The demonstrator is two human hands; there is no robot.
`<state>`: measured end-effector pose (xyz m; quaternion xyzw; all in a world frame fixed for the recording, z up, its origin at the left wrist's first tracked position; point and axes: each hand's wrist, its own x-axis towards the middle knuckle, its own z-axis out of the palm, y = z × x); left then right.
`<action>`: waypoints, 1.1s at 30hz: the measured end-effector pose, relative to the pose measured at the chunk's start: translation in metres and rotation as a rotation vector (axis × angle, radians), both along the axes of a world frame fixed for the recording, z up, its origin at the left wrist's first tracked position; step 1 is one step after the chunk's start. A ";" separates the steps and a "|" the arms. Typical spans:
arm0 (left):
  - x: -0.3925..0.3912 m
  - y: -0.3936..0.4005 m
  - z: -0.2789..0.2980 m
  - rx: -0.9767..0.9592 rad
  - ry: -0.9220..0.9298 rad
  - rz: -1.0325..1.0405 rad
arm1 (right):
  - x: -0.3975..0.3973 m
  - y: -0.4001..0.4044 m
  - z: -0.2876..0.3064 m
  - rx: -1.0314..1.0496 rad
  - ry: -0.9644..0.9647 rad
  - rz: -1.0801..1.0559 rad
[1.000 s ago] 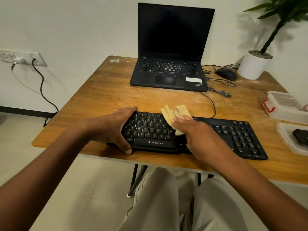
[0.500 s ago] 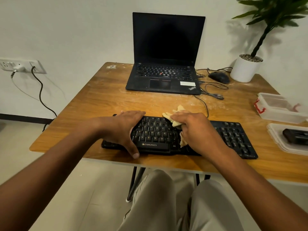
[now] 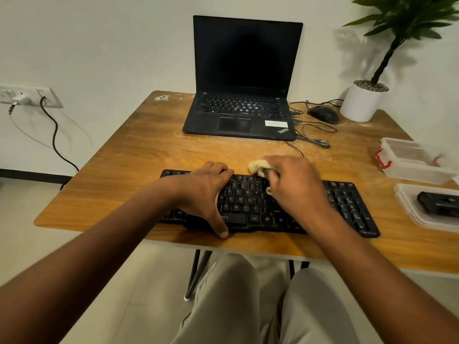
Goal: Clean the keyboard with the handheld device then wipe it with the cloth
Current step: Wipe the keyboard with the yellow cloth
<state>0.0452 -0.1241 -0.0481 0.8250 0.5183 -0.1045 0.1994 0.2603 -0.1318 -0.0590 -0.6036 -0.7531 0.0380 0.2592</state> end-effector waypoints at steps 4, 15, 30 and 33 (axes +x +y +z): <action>0.000 0.000 -0.001 0.000 0.004 0.004 | -0.029 -0.014 -0.030 -0.027 -0.141 0.182; 0.000 0.000 0.002 0.003 -0.007 0.003 | -0.016 -0.001 -0.020 -0.082 -0.158 0.032; 0.001 0.000 0.002 0.003 -0.010 0.013 | -0.011 -0.001 -0.021 -0.074 -0.158 0.067; 0.000 -0.001 0.001 -0.009 -0.006 0.014 | -0.029 -0.012 -0.027 -0.077 -0.145 0.191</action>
